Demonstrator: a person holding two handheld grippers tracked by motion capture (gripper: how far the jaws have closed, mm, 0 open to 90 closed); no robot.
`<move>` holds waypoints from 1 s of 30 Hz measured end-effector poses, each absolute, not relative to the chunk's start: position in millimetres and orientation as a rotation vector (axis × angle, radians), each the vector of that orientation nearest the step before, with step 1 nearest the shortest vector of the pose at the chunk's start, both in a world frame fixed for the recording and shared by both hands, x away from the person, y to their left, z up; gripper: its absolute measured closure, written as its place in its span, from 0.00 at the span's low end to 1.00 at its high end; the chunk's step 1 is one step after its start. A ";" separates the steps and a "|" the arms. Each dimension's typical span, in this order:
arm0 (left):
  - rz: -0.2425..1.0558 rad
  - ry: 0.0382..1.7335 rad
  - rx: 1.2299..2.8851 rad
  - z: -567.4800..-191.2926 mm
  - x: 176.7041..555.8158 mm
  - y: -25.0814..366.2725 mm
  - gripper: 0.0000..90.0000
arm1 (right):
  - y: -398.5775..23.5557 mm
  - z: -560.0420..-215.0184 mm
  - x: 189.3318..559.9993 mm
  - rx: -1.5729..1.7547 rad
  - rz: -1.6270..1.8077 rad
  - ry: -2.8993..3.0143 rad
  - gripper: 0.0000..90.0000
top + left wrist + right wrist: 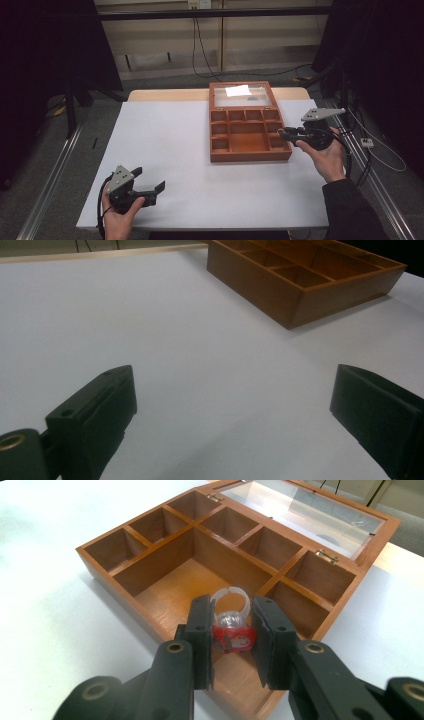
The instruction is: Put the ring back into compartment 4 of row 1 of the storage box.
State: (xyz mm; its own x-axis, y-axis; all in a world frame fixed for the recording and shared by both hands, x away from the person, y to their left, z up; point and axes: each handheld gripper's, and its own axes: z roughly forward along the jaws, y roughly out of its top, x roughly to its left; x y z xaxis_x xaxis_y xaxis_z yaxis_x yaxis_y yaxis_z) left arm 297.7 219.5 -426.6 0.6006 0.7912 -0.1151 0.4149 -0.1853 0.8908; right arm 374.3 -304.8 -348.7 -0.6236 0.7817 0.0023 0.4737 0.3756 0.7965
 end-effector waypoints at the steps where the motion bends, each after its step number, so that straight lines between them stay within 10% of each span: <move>1: 0.462 0.980 1.809 -426.6 297.8 219.6 0.05 | -304.8 -347.8 375.7 1.088 1.127 2.262 0.79; 30: 0.453 0.974 1.800 -426.7 298.0 220.1 0.05 | -304.1 -337.5 416.3 1.123 1.136 2.212 0.79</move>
